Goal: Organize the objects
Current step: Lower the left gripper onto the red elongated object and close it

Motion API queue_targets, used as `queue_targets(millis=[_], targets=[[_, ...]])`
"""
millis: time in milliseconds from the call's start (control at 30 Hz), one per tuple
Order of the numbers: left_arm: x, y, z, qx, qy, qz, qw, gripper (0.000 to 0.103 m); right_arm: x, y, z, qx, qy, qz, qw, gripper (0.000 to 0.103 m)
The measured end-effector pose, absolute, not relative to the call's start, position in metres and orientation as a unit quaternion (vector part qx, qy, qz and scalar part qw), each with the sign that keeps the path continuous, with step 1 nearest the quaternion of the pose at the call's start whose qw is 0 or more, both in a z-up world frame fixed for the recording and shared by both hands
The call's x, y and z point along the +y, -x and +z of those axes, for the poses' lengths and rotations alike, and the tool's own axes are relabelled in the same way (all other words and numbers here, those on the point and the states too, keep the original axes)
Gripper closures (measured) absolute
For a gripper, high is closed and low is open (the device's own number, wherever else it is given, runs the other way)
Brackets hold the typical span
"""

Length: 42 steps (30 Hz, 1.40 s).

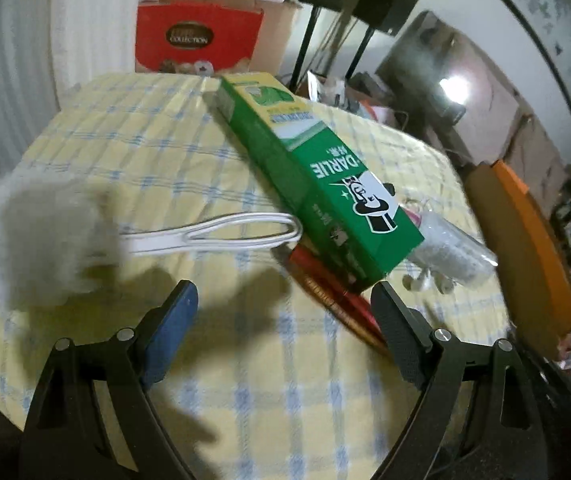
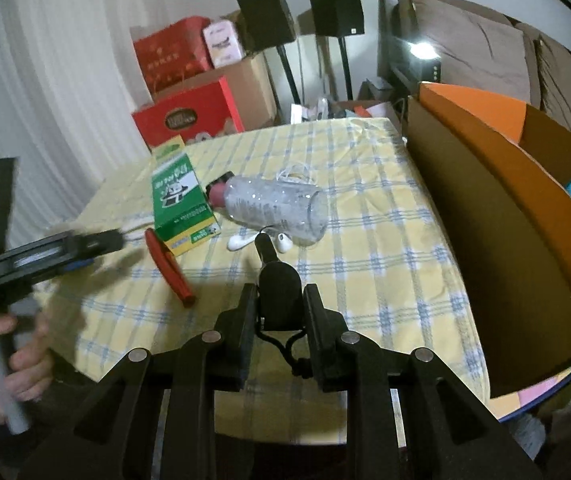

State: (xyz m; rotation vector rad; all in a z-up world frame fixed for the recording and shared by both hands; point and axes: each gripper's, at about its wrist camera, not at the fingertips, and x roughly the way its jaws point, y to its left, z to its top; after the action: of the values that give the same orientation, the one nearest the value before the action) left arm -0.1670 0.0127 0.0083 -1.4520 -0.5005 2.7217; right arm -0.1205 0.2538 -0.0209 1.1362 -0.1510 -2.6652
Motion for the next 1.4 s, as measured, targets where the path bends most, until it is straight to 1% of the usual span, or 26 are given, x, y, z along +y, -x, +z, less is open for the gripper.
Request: queue_targets(millis=[100,267,333,400,433,467,500,533,600,700,900,933,967,1000,1033,1067,1100,1133,1200,1267,1400], targets=[[0.033,0.181,-0.001,-0.133,0.48,0.867,-0.012,0.016,0.26,0.113,-0.019,-0.058,-0.384,-0.914,0.121,0.081],[0.062,0.182,-0.013,-0.121,0.469,0.874,-0.028,0.016,0.265,0.105,-0.014,-0.069,-0.374,-0.915,0.134,0.081],[0.072,0.179,-0.016,-0.096,0.466,0.879,-0.037,0.016,0.269,0.102,-0.012,-0.073,-0.37,-0.916,0.136,0.08],[0.077,0.179,-0.017,-0.08,0.467,0.88,-0.036,0.019,0.271,0.1,-0.01,-0.075,-0.366,-0.917,0.137,0.081],[0.077,0.177,-0.017,-0.071,0.466,0.881,-0.029,0.028,0.273,0.1,-0.009,-0.076,-0.365,-0.918,0.136,0.08],[0.077,0.176,-0.016,-0.061,0.465,0.883,-0.023,0.033,0.274,0.1,-0.008,-0.079,-0.364,-0.918,0.138,0.08],[0.074,0.174,-0.014,-0.051,0.464,0.884,-0.016,0.046,0.277,0.101,-0.009,-0.086,-0.365,-0.916,0.142,0.08],[0.07,0.172,-0.013,-0.046,0.464,0.884,-0.013,0.063,0.279,0.101,-0.009,-0.092,-0.366,-0.915,0.142,0.08],[0.054,0.165,-0.011,-0.044,0.468,0.883,-0.016,0.084,0.283,0.098,-0.01,-0.096,-0.365,-0.916,0.133,0.08],[0.029,0.157,-0.01,-0.068,0.473,0.878,0.004,0.084,0.287,0.095,-0.01,-0.109,-0.364,-0.916,0.129,0.08],[0.012,0.148,-0.009,-0.062,0.488,0.87,0.008,0.084,0.283,0.1,-0.015,-0.129,-0.38,-0.909,0.115,0.08],[0.015,0.147,-0.009,-0.052,0.49,0.87,0.006,0.08,0.283,0.101,-0.016,-0.136,-0.383,-0.907,0.115,0.08],[0.019,0.146,-0.009,-0.032,0.491,0.871,0.006,0.073,0.283,0.101,-0.017,-0.141,-0.385,-0.905,0.116,0.08],[0.027,0.147,-0.009,-0.006,0.491,0.871,-0.002,0.058,0.282,0.1,-0.018,-0.143,-0.386,-0.904,0.118,0.08],[0.031,0.144,-0.009,0.019,0.479,0.878,-0.017,0.055,0.281,0.099,-0.018,-0.143,-0.387,-0.903,0.119,0.08],[0.034,0.143,-0.01,0.026,0.471,0.881,-0.021,0.055,0.28,0.098,-0.017,-0.142,-0.387,-0.903,0.12,0.08],[0.033,0.143,-0.01,0.02,0.468,0.883,-0.021,0.059,0.28,0.097,-0.016,-0.142,-0.386,-0.903,0.121,0.08],[0.03,0.142,-0.011,-0.007,0.468,0.884,-0.007,0.074,0.28,0.095,-0.014,-0.141,-0.385,-0.904,0.121,0.08],[0.025,0.14,-0.011,-0.034,0.467,0.884,0.008,0.084,0.279,0.092,-0.011,-0.139,-0.383,-0.905,0.119,0.08],[0.023,0.138,-0.009,-0.031,0.469,0.883,0.009,0.085,0.277,0.09,-0.009,-0.137,-0.383,-0.906,0.114,0.08],[0.011,0.131,-0.007,-0.066,0.466,0.882,0.018,0.085,0.277,0.088,-0.011,-0.139,-0.379,-0.909,0.106,0.08]])
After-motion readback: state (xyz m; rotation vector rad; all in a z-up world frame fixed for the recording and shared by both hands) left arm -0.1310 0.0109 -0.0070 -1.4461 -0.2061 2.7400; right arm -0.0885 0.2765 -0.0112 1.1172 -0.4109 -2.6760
